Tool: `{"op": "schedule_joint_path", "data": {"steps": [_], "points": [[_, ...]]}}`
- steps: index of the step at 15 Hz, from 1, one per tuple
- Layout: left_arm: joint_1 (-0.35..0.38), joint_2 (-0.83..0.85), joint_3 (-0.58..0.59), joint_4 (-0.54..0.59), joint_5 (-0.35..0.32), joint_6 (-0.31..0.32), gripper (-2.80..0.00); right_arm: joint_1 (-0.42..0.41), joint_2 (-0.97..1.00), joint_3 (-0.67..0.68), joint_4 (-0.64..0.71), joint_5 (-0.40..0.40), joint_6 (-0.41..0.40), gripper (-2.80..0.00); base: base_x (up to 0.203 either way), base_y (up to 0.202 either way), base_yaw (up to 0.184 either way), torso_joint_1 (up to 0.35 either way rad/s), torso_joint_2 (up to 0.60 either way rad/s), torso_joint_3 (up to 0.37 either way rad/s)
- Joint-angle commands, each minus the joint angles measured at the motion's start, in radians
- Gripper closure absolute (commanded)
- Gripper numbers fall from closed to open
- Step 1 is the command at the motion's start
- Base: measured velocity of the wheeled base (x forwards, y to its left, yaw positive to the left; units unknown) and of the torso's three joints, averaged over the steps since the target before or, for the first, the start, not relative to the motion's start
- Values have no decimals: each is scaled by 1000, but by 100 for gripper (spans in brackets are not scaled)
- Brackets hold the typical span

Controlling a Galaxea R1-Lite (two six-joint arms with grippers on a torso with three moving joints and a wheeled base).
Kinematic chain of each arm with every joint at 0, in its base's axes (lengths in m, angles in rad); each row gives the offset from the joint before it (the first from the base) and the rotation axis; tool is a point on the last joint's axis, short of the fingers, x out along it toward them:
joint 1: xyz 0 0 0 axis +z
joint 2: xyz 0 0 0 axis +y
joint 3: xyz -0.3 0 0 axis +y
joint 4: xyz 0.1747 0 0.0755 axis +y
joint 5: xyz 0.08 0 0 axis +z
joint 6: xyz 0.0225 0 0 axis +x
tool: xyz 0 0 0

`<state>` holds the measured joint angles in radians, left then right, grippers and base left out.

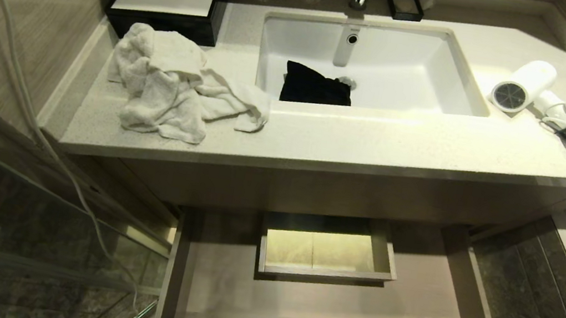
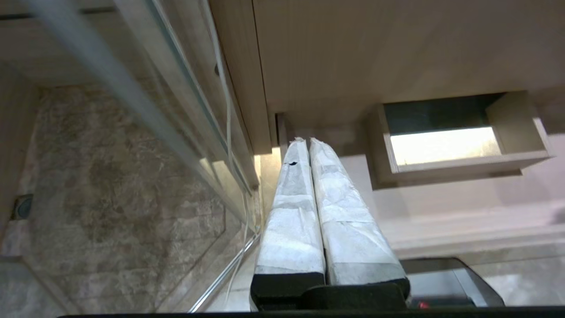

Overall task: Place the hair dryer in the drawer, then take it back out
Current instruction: Close the drawer

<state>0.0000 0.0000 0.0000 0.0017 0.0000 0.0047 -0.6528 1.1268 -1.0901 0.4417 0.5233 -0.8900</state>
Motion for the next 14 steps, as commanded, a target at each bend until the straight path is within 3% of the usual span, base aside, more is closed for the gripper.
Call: {"op": "schedule_joint_path", "data": {"steps": [1, 5, 14], "points": [[0, 0, 1, 0, 0, 0, 0, -1, -23, 22, 1, 3, -4, 0, 0, 0, 0, -256, 12, -244], [0, 0, 0, 0, 0, 0, 0, 1, -50, 55, -11, 4, -5, 0, 0, 0, 0, -201, 4, -185], [0, 0, 2, 0, 0, 0, 0, -2, -96, 111, -17, 6, -4, 0, 0, 0, 0, -164, 306, 128]]}}
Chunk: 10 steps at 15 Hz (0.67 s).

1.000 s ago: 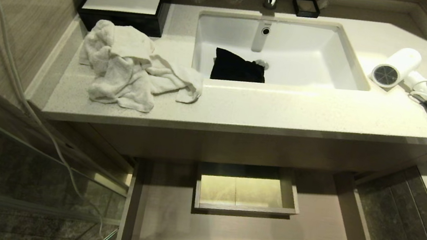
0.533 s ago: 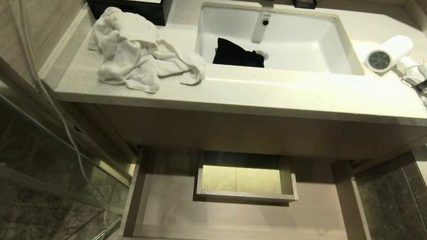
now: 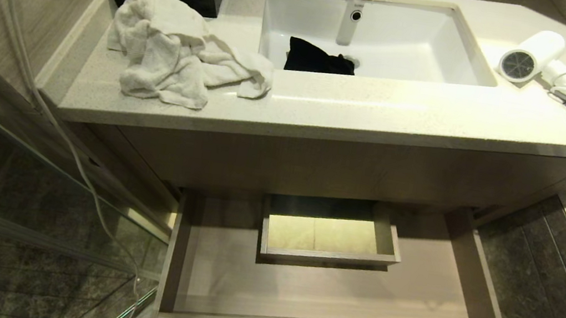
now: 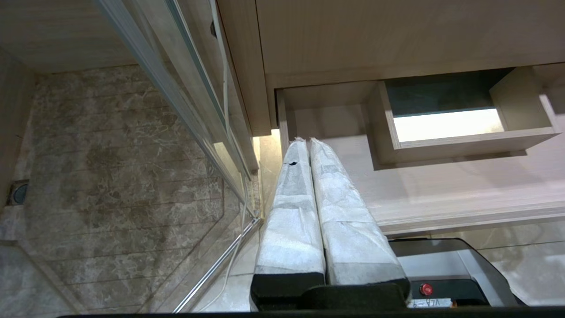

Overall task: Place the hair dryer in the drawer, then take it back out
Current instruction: Close the drawer

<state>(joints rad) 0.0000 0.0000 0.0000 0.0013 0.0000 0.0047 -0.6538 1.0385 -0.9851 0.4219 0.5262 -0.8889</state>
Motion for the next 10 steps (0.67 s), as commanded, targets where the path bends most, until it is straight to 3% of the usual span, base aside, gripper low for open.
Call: {"op": "schedule_joint_path", "data": {"steps": [1, 10], "points": [[0, 0, 0, 0, 0, 0, 0, -3, -6, 8, 3, 3, -5, 0, 0, 0, 0, -159, 315, 149], [0, 0, 0, 0, 0, 0, 0, -24, 6, 16, 17, -3, -7, 0, 0, 0, 0, -182, 351, 168]]}}
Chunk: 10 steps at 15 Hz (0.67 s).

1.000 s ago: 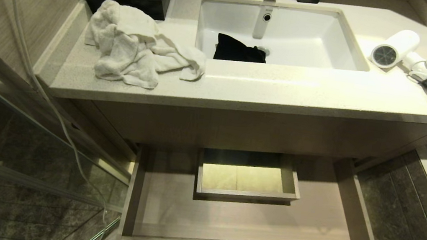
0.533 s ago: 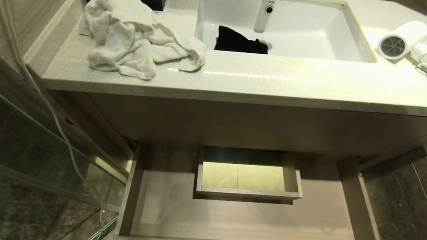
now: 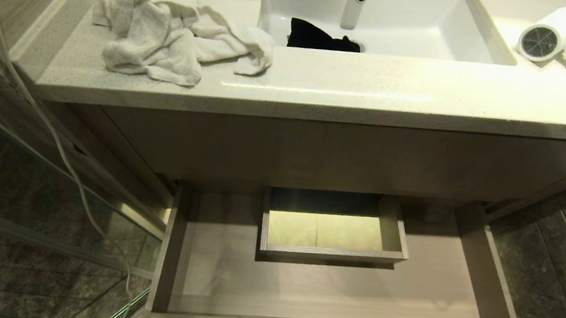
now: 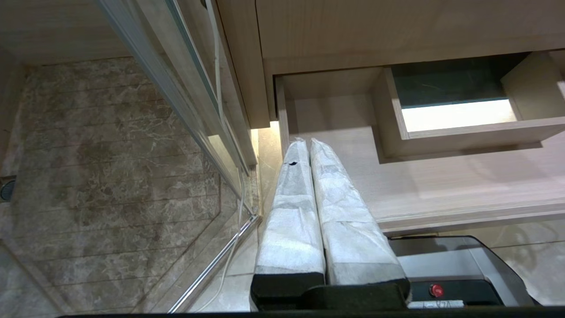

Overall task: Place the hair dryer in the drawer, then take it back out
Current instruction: Close the drawer

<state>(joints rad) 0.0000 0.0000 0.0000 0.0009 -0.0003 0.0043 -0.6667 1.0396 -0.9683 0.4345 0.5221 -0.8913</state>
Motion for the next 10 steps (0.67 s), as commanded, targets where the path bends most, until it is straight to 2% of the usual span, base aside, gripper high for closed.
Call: {"op": "schedule_joint_path", "data": {"steps": [1, 6, 10], "points": [[0, 0, 0, 1, 0, 0, 0, -11, 2, 0, 4, 2, -5, 0, 0, 0, 0, -245, 484, 227], [0, 0, 0, 1, 0, 0, 0, -13, -6, 22, -5, 2, -6, 0, 0, 0, 0, -285, 545, 249], [0, 0, 0, 1, 0, 0, 0, -19, -6, 26, -3, 2, -6, 0, 5, -16, 134, -296, 537, 238]]}}
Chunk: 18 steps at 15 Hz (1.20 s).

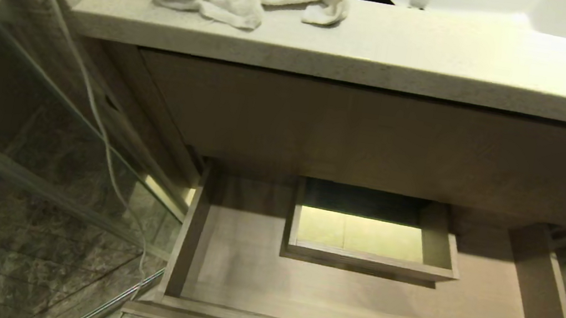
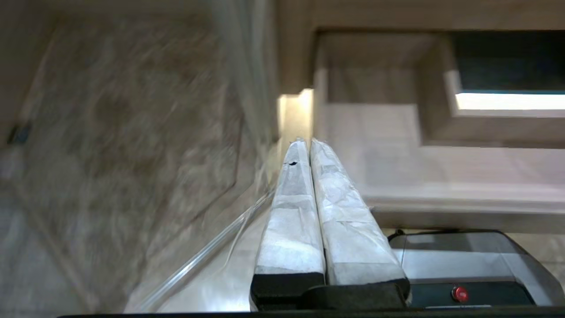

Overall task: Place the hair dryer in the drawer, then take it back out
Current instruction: Close the drawer

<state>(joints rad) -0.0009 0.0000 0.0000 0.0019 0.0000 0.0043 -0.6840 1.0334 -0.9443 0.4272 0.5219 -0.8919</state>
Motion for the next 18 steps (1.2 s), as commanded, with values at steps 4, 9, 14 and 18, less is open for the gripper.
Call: {"op": "schedule_joint_path", "data": {"steps": [4, 9, 14, 18], "points": [[1, 0, 1, 0, 0, 0, 0, -2, 1, -2, 4, 0, -4, 0, 5, -15, 160, -211, 394, 174], [1, 0, 0, 0, 0, 0, 0, -2, -4, -1, 11, 0, -5, 0, -1, -5, 39, -22, 44, 21], [1, 0, 0, 0, 0, 0, 0, -2, -15, 10, 13, -3, -4, 0, 0, 0, 0, 0, 0, 0], [1, 0, 1, 0, 0, 0, 0, -3, -15, 10, 33, -3, -3, 0, 2, 4, -19, 1, 1, 0]]}}
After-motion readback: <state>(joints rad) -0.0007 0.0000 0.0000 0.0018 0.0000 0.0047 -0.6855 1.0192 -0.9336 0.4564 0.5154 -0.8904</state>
